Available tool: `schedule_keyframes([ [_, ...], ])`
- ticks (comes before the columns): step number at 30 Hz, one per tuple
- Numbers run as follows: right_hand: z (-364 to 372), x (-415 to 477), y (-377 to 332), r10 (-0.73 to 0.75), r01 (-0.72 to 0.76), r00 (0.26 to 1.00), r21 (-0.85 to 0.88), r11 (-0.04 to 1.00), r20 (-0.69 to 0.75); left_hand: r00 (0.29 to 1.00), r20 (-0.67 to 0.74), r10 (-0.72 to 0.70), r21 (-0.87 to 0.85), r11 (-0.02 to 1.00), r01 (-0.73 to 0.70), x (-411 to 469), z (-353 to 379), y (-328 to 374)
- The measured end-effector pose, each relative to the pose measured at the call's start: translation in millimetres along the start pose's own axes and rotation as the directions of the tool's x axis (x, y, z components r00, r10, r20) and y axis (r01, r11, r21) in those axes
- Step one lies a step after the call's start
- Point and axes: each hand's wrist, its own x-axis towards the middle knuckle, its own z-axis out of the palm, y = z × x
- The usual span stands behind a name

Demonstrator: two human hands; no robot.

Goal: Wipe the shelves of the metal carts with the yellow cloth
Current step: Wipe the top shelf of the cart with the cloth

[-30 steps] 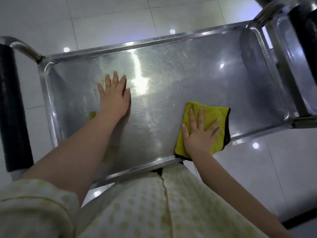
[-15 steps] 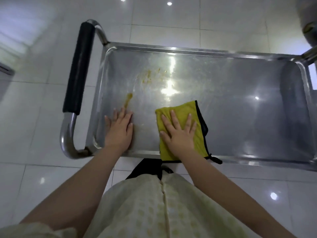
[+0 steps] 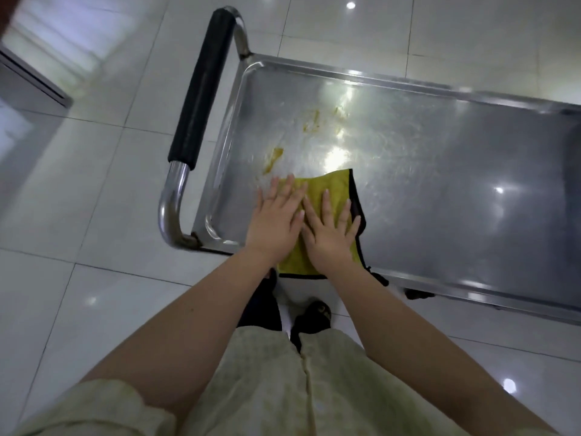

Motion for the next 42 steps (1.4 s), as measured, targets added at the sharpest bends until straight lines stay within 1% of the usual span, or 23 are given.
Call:
schedule_keyframes([
  [1,-2,3,-4,-0.017,0.018,1.000,0.155,0.988,-0.006,1.000,0.022,0.022,0.013,1.000,-0.023,8,1,-2],
  [3,-8,5,-5,0.033,0.009,0.996,0.483,0.875,-0.079,0.994,0.087,0.063,0.051,0.996,-0.067,19,9,-4],
  [4,-10,3,-4,0.102,-0.020,0.989,0.592,0.806,-0.105,0.988,0.124,0.088,0.082,0.992,-0.098,21,15,-5],
  [6,-11,-4,-3,0.240,-0.090,0.961,0.668,0.739,-0.136,0.980,0.159,0.124,0.135,0.980,-0.146,22,27,-6],
  [7,-10,-6,-5,0.270,-0.103,0.950,0.662,0.743,-0.156,0.980,0.150,0.128,0.143,0.978,-0.150,22,31,-7],
  [9,-8,-3,-8,0.252,-0.080,0.944,0.592,0.802,-0.214,0.982,0.123,0.144,0.132,0.978,-0.160,25,33,-10],
  [11,-7,5,-7,0.186,-0.063,0.951,0.434,0.899,-0.248,0.972,0.136,0.191,0.134,0.969,-0.209,33,28,-16],
  [13,-4,12,-7,0.159,-0.106,0.965,0.243,0.964,-0.210,0.951,0.170,0.258,0.159,0.945,-0.284,43,20,-28],
  [15,1,15,-10,0.187,-0.175,0.965,0.080,0.981,-0.185,0.920,0.214,0.327,0.198,0.908,-0.369,56,7,-41],
  [16,3,16,-13,0.216,-0.213,0.958,0.037,0.976,-0.189,0.902,0.237,0.360,0.226,0.883,-0.411,63,0,-46],
  [18,3,19,-24,0.294,-0.295,0.936,0.026,0.955,-0.195,0.886,0.249,0.391,0.296,0.841,-0.454,77,-19,-50],
  [20,3,26,-38,0.333,-0.341,0.924,-0.012,0.940,-0.189,0.909,0.177,0.378,0.344,0.842,-0.417,96,-49,-49],
  [22,4,34,-51,0.312,-0.327,0.938,-0.086,0.941,-0.151,0.930,0.098,0.353,0.347,0.864,-0.365,116,-87,-53],
  [24,7,43,-59,0.308,-0.320,0.946,-0.134,0.938,-0.102,0.940,0.092,0.328,0.332,0.880,-0.340,136,-126,-65],
  [26,7,53,-64,0.353,-0.363,0.931,-0.132,0.922,-0.096,0.945,0.096,0.314,0.248,0.912,-0.328,149,-161,-87],
  [29,8,70,-85,0.409,-0.417,0.907,-0.087,0.905,-0.096,0.947,0.013,0.320,0.000,0.947,-0.320,151,-194,-127],
  [31,13,79,-115,0.340,-0.345,0.938,-0.100,0.933,-0.065,0.925,-0.022,0.380,-0.054,0.923,-0.381,145,-198,-143],
  [33,26,83,-145,0.187,-0.189,0.982,-0.183,0.965,-0.031,0.904,-0.059,0.424,-0.072,0.901,-0.427,140,-190,-152],
  [35,36,82,-160,0.053,-0.048,0.999,-0.255,0.966,0.010,0.900,-0.120,0.420,-0.123,0.893,-0.433,137,-181,-156],
  [37,34,79,-151,0.009,0.000,0.999,-0.266,0.964,0.034,0.899,-0.164,0.406,-0.167,0.887,-0.431,137,-177,-159],
  [39,23,74,-123,0.055,-0.055,0.998,-0.265,0.963,-0.008,0.899,-0.170,0.403,-0.186,0.883,-0.431,138,-177,-159],
  [41,7,63,-80,0.216,-0.225,0.974,-0.227,0.948,-0.067,0.899,-0.157,0.409,-0.169,0.885,-0.433,138,-179,-157],
  [42,-2,55,-55,0.315,-0.329,0.944,-0.209,0.921,-0.098,0.899,-0.142,0.414,-0.147,0.890,-0.432,137,-180,-155],
])
